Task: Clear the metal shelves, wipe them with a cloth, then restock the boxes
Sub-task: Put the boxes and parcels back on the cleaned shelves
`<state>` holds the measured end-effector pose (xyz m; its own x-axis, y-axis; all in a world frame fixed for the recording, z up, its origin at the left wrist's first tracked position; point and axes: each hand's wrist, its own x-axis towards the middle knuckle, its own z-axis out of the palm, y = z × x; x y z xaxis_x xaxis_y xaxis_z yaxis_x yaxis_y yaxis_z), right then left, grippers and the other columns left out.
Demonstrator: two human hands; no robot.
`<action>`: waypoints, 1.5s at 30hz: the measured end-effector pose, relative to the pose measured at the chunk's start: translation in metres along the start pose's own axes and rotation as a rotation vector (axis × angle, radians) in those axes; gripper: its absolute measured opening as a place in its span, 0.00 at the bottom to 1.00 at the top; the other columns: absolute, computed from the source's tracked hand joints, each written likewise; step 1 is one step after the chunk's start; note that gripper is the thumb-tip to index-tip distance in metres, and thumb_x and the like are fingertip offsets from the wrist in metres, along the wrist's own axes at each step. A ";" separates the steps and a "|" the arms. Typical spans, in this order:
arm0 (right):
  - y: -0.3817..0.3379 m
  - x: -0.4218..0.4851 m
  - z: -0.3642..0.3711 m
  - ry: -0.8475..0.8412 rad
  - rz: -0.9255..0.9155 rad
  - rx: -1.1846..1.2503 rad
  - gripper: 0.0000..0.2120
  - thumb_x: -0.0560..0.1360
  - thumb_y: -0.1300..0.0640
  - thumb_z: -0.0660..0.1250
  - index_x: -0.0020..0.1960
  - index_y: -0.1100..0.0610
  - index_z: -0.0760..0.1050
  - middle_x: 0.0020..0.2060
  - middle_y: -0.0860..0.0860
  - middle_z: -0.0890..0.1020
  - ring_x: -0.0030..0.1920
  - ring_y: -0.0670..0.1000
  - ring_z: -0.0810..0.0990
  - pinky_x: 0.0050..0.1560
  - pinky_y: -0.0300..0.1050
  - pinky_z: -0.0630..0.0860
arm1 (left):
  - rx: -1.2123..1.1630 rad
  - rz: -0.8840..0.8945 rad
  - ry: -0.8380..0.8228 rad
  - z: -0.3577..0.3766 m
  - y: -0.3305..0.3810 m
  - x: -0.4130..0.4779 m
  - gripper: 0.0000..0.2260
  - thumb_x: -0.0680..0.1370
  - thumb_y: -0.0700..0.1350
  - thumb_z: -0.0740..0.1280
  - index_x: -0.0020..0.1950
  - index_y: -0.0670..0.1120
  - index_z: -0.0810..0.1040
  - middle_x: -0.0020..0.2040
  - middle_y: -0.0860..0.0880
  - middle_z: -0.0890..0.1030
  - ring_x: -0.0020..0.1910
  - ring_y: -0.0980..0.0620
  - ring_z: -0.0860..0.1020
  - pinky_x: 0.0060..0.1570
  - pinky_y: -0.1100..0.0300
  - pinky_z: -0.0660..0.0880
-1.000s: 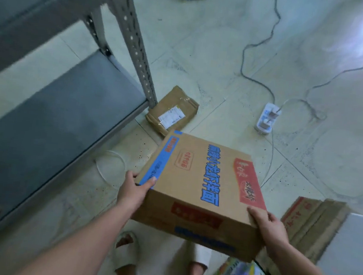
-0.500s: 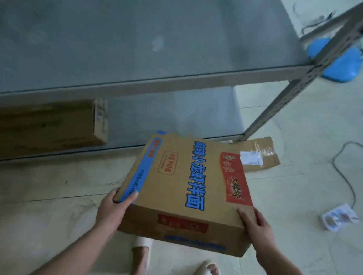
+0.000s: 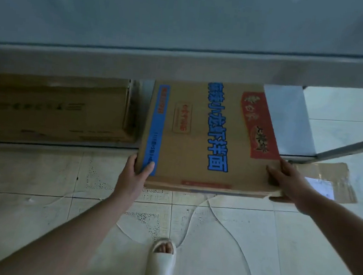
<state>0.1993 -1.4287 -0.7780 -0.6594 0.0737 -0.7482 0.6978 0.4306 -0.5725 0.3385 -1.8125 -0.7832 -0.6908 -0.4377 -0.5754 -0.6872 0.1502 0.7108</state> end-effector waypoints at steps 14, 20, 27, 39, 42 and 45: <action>-0.049 0.100 0.092 0.108 -0.154 -0.049 0.30 0.80 0.60 0.68 0.77 0.45 0.63 0.61 0.51 0.75 0.54 0.56 0.79 0.57 0.63 0.81 | 0.381 0.056 -0.042 -0.021 0.010 0.095 0.31 0.82 0.42 0.64 0.82 0.51 0.53 0.76 0.49 0.67 0.70 0.49 0.72 0.57 0.65 0.68; -0.046 0.090 0.090 0.113 -0.104 -0.095 0.35 0.75 0.57 0.72 0.78 0.49 0.61 0.63 0.52 0.77 0.56 0.57 0.81 0.59 0.63 0.80 | 0.535 0.130 -0.017 -0.018 0.022 0.082 0.33 0.83 0.43 0.64 0.83 0.46 0.50 0.83 0.53 0.46 0.81 0.51 0.53 0.75 0.59 0.57; -0.022 0.029 0.067 0.116 -0.013 -0.033 0.35 0.79 0.56 0.70 0.80 0.54 0.57 0.74 0.61 0.68 0.70 0.63 0.73 0.68 0.64 0.73 | 0.599 0.200 -0.100 0.007 0.033 0.017 0.24 0.82 0.40 0.63 0.77 0.46 0.63 0.79 0.50 0.60 0.75 0.48 0.65 0.67 0.61 0.64; 0.059 -0.138 -0.092 0.077 0.102 0.325 0.07 0.82 0.58 0.65 0.56 0.60 0.77 0.48 0.59 0.83 0.49 0.57 0.84 0.55 0.58 0.82 | 0.544 0.277 -0.336 0.176 0.139 -0.150 0.07 0.82 0.41 0.63 0.56 0.50 0.78 0.54 0.53 0.78 0.50 0.58 0.76 0.40 0.68 0.69; 0.078 -0.176 -0.151 0.123 0.122 0.423 0.06 0.82 0.59 0.63 0.56 0.60 0.77 0.47 0.58 0.83 0.47 0.57 0.84 0.56 0.58 0.82 | 0.557 0.310 -0.418 0.219 0.179 -0.195 0.07 0.82 0.41 0.64 0.56 0.49 0.79 0.53 0.54 0.79 0.51 0.55 0.77 0.40 0.67 0.70; 0.093 -0.196 -0.194 0.154 0.125 0.480 0.06 0.83 0.59 0.63 0.55 0.59 0.77 0.47 0.59 0.84 0.45 0.57 0.85 0.56 0.57 0.82 | 0.583 0.339 -0.487 0.259 0.211 -0.224 0.05 0.81 0.42 0.65 0.54 0.50 0.80 0.51 0.54 0.81 0.50 0.56 0.78 0.41 0.66 0.70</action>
<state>0.3393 -1.2279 -0.6196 -0.5710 0.2451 -0.7835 0.7999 -0.0485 -0.5981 0.2902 -1.4529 -0.6096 -0.8092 0.1262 -0.5738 -0.3380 0.6989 0.6303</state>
